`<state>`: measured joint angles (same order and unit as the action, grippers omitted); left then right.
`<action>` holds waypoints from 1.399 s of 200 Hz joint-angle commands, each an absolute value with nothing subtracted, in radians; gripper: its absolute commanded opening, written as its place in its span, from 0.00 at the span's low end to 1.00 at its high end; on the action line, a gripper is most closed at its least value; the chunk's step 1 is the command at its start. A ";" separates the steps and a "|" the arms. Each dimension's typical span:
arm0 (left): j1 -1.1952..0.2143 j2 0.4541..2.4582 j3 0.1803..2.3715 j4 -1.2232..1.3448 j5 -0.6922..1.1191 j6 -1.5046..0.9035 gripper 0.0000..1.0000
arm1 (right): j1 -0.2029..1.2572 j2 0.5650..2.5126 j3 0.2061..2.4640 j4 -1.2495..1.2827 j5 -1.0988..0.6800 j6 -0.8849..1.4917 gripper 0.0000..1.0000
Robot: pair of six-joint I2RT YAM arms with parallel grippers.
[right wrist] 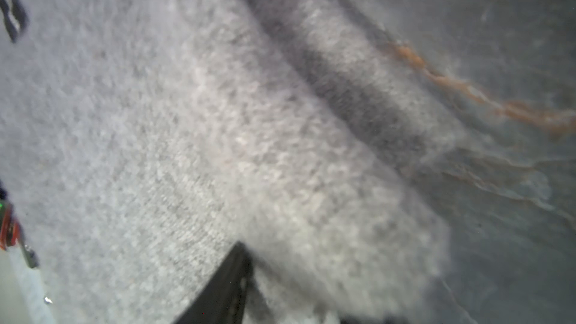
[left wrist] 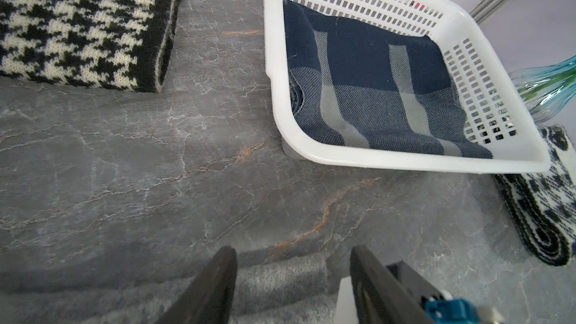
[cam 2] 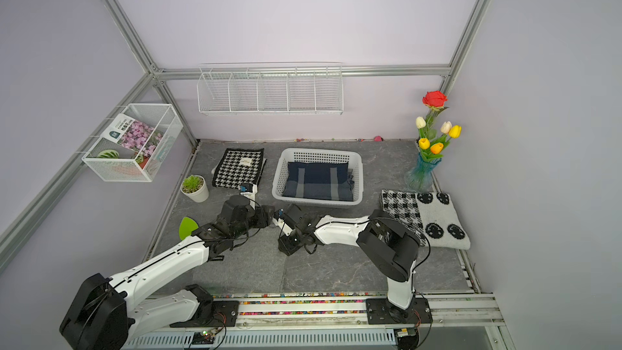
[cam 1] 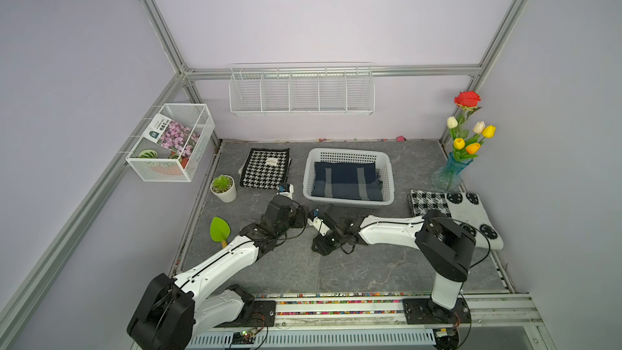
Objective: Put the folded scarf in the basket
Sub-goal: Move the scarf to the center of the board.
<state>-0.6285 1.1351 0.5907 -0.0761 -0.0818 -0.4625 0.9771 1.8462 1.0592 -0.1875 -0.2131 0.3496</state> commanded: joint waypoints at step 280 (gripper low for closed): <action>-0.623 1.041 0.403 -0.084 -0.144 -0.653 0.80 | 0.605 1.176 0.492 -0.190 -0.201 0.514 0.89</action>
<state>-0.6285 1.0378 0.4419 -0.0986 -0.1463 -0.6044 0.6106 1.1435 0.5224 -0.2192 -0.1520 0.4664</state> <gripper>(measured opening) 0.792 0.903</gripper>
